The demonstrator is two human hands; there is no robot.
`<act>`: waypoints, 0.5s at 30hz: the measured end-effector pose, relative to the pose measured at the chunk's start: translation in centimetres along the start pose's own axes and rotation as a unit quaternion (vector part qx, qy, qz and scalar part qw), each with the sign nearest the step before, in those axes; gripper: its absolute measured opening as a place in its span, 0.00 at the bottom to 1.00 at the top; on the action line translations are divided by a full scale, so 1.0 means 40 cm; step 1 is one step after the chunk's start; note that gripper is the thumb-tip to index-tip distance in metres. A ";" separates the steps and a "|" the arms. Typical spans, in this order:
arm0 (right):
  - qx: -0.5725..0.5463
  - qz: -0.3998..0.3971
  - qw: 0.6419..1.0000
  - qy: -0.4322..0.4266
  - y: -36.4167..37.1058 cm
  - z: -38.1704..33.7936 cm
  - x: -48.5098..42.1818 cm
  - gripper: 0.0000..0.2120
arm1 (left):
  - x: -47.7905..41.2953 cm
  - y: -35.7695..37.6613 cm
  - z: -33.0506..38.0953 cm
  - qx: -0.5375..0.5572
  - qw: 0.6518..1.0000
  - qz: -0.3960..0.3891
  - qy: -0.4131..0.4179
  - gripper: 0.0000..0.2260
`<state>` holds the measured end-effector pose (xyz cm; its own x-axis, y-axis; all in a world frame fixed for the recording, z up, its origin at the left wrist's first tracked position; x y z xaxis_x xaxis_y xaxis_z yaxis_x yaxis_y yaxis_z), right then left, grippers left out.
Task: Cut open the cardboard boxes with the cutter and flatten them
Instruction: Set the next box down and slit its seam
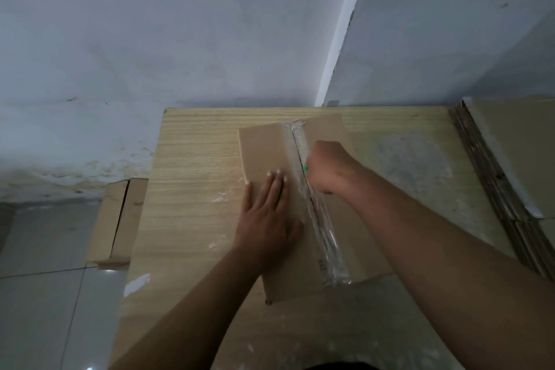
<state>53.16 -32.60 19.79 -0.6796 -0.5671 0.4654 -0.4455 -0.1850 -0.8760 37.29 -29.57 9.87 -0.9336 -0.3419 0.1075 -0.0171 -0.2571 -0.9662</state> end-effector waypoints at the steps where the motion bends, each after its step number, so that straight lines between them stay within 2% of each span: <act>1: 0.000 0.001 1.000 -0.005 -0.005 0.001 0.003 0.09 | 0.021 0.002 0.015 -0.010 1.000 -0.019 0.000 0.42; 3: 0.027 0.000 0.999 -0.023 -0.009 -0.004 0.010 0.06 | 0.062 0.003 0.044 -0.013 0.998 -0.055 0.004 0.50; 6: 0.081 -0.008 0.996 -0.026 -0.012 -0.016 0.029 0.12 | 0.103 0.002 0.068 0.002 0.996 -0.084 0.005 0.62; 12: 0.201 -0.046 0.977 -0.054 -0.022 -0.002 0.110 0.09 | 0.082 0.003 0.057 -0.006 0.997 -0.079 0.006 0.66; 15: 0.222 -0.078 0.968 -0.083 -0.027 0.011 0.168 0.07 | 0.081 0.004 0.057 -0.001 0.998 -0.070 0.002 0.67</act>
<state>49.31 -36.55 23.80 -0.5049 -0.6181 0.6025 -0.2168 -0.5848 -0.7817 35.06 -32.79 10.59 -0.9233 -0.3001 0.2398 -0.1474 -0.2999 -0.9425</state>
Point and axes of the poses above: each hand's wrist, its own x-axis away from the middle knuckle, its own y-axis out of the palm, z = x × y, the point moved 2 cm from there along -x, towards the middle knuckle, and after that the axes turned 5 degrees about y, right-handed, at the moved point
